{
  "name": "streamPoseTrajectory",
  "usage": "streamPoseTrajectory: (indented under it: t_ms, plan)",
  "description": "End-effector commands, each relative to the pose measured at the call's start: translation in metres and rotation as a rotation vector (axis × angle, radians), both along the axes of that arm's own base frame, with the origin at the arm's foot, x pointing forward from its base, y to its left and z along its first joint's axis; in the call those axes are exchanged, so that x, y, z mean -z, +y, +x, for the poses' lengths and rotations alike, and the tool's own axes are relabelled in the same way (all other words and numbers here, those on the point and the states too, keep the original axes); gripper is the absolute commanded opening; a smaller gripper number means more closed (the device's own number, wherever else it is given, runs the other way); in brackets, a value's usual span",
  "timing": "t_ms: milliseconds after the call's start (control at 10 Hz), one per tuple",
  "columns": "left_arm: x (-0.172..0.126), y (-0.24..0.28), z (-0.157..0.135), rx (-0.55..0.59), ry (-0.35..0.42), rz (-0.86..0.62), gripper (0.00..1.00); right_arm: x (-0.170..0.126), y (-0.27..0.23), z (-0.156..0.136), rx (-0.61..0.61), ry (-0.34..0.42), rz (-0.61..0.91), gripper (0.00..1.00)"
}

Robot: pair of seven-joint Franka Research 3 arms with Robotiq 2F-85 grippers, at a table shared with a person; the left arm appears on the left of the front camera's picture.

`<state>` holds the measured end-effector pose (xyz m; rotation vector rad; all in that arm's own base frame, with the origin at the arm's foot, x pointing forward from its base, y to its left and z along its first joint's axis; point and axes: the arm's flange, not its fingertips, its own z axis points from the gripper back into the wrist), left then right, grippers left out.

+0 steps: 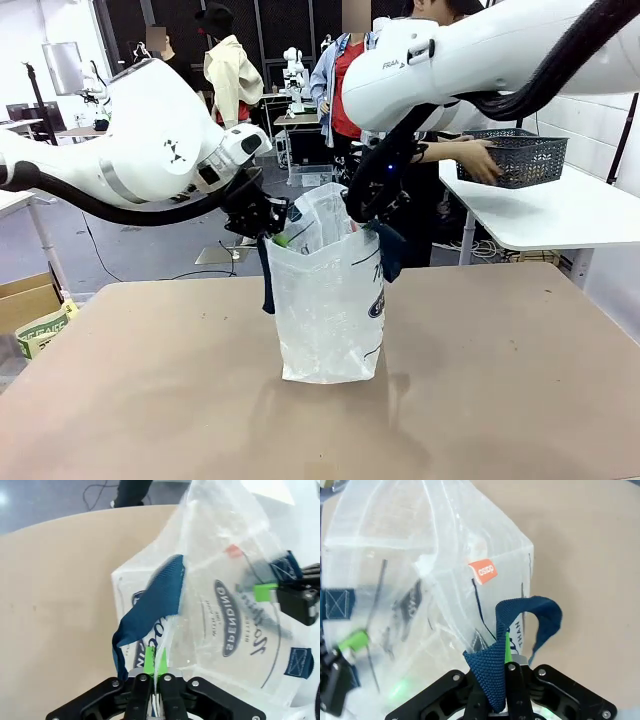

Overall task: Transfer purchased items from the store into the shopping bag.
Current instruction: Open the Reusable shopping bag in the center of the table.

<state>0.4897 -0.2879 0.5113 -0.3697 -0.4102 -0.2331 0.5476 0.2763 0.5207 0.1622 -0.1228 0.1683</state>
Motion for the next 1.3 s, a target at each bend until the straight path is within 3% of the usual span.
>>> streamPoseTrajectory:
  t_ms: [0, 200, 400, 700, 1200]
  plan:
    - [0.002, 0.013, -0.008, -0.039, 0.034, 0.069, 0.00, 0.000, -0.024, -0.021, -0.056, -0.012, -0.044, 0.00]
    - [0.005, 0.021, -0.009, -0.103, 0.032, 0.171, 0.00, -0.005, -0.043, -0.029, -0.098, -0.054, -0.118, 0.00]
    - [0.002, 0.028, -0.009, -0.094, 0.014, 0.250, 0.00, -0.011, -0.060, -0.037, -0.179, -0.063, -0.156, 0.00]
    - [0.003, 0.028, -0.008, 0.006, -0.020, 0.310, 0.00, -0.012, -0.076, -0.041, -0.282, -0.062, -0.229, 0.00]
    - [0.009, 0.019, -0.019, 0.231, -0.107, 0.329, 0.00, -0.001, -0.067, -0.057, -0.443, -0.161, -0.241, 0.00]
